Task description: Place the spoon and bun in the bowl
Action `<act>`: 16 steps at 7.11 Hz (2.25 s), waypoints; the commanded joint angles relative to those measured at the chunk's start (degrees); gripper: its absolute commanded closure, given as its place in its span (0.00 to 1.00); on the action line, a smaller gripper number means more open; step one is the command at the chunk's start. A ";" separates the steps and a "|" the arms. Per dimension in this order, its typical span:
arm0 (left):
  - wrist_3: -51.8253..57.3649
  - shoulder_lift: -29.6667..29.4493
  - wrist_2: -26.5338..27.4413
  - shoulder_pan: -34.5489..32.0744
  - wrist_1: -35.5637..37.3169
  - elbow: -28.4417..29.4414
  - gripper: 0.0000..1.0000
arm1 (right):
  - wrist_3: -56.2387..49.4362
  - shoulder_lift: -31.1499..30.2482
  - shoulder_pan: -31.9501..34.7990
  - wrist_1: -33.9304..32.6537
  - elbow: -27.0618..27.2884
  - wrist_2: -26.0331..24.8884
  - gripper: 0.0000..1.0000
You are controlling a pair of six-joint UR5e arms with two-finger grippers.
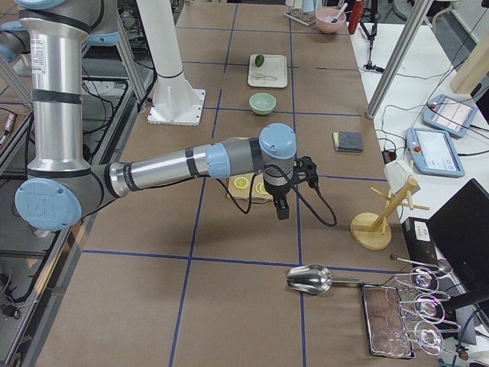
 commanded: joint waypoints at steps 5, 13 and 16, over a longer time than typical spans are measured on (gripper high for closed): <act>-45.06 -2.31 17.42 27.28 -17.85 -7.49 0.00 | 3.27 -0.72 -0.02 1.50 -0.05 -0.03 0.00; -68.65 -18.30 37.71 53.17 3.86 1.26 0.16 | 3.62 -2.92 -0.02 4.58 -0.84 -0.11 0.00; -71.00 -18.39 38.69 54.34 3.77 2.75 0.30 | 3.53 -2.92 -0.02 4.58 -0.84 -0.11 0.00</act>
